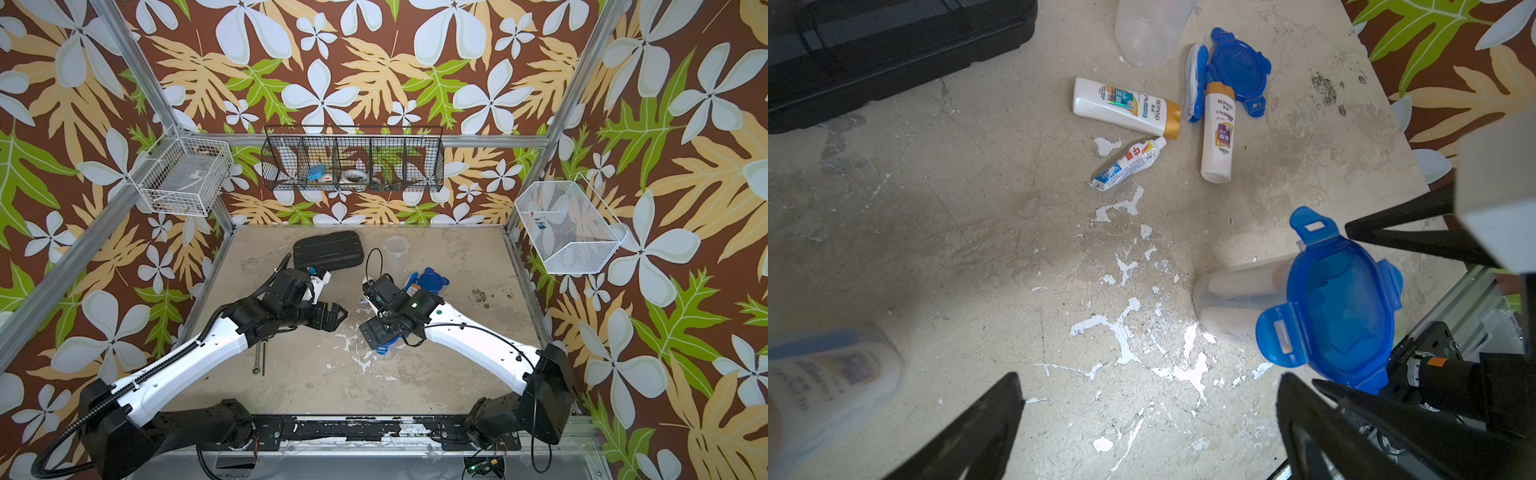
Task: Pack away toiletry kits
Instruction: Close the lid on the container.
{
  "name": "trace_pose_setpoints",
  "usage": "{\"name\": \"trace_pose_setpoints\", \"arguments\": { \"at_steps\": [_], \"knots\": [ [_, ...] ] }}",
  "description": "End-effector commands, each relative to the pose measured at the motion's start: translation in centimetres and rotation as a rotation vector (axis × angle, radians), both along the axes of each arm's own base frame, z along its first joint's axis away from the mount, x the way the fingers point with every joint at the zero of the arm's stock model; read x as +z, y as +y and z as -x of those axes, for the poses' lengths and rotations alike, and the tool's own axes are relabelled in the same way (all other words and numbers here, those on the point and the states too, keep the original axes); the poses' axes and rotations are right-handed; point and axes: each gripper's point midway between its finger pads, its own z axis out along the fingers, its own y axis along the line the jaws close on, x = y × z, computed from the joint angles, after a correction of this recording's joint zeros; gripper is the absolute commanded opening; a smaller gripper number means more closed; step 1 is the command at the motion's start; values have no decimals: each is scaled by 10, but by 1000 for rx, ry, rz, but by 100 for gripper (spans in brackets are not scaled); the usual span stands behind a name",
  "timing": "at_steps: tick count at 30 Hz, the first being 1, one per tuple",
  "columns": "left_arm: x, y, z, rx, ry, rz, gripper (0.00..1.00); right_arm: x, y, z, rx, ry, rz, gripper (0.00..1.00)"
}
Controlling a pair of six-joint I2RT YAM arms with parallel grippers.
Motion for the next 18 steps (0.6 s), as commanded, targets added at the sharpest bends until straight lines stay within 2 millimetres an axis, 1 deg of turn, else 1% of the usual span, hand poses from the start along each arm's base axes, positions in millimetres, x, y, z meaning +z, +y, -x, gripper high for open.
{"name": "trace_pose_setpoints", "arguments": {
  "at_steps": [1, 4, 7, 10, 12, 14, 16, 18],
  "knots": [
    [3, 1, -1, -5, -2, -12, 96, 6, -6, 1, -20, -9, 12, 100],
    [3, 0, -1, -7, 20, -26, 95, 11, -11, 0, -44, -18, 21, 100],
    [11, -5, 2, -23, 46, -7, 93, 22, -21, -1, -104, -28, 16, 100],
    [21, -18, 12, -58, 94, 40, 89, 39, -32, -1, -186, -23, -45, 100],
    [25, -29, 21, -92, 115, 35, 86, 45, -39, 3, -230, 3, -85, 99],
    [25, -46, 33, -134, 138, 13, 82, 46, -45, 12, -256, 37, -111, 94],
    [23, -61, 44, -169, 163, 6, 79, 44, -47, 21, -265, 70, -133, 90],
    [18, -72, 51, -187, 189, 0, 76, 40, -47, 29, -266, 101, -157, 82]
  ]
}}
